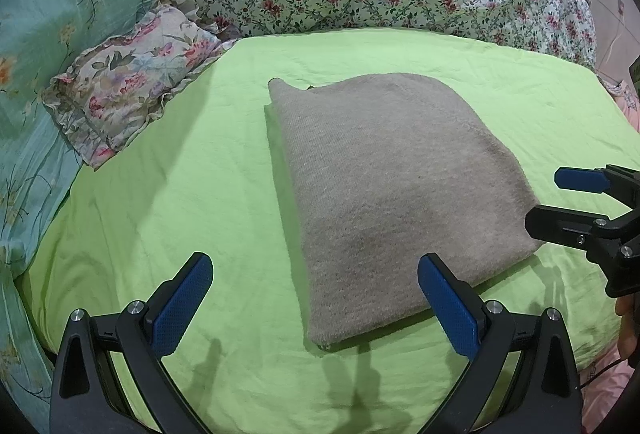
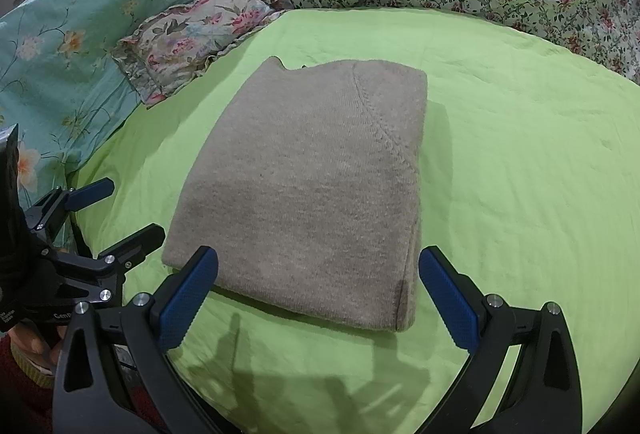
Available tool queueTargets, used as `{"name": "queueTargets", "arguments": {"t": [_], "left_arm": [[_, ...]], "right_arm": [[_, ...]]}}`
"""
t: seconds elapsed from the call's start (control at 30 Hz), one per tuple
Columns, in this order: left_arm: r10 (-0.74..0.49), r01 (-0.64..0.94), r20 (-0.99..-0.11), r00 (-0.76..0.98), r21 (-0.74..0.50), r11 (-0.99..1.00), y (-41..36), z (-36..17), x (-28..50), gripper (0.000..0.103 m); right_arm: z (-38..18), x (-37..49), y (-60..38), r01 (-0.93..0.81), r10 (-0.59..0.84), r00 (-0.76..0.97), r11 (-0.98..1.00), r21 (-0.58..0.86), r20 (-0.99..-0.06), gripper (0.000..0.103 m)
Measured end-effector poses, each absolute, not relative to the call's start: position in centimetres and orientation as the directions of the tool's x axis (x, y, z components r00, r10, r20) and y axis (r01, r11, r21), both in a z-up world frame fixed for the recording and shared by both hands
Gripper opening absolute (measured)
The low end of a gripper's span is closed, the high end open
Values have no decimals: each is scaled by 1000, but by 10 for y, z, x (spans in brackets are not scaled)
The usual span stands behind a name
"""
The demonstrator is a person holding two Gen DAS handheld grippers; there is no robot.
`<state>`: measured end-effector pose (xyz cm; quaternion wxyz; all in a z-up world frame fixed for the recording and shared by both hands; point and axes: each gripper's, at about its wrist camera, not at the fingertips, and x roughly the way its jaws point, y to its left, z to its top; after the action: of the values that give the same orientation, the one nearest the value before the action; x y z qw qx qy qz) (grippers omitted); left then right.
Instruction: Fold small clothes
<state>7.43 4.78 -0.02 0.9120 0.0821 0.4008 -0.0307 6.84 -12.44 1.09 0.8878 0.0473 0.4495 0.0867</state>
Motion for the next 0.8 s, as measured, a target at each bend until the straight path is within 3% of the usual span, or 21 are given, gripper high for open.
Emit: {"name": "queueTargets", "arguments": {"t": [0.8], "left_arm": [[24,94,-736,676,119,988,46,4,90,103]], "right_arm": [[13,87,-134,-114,202,581,979,168,-789,100]]}}
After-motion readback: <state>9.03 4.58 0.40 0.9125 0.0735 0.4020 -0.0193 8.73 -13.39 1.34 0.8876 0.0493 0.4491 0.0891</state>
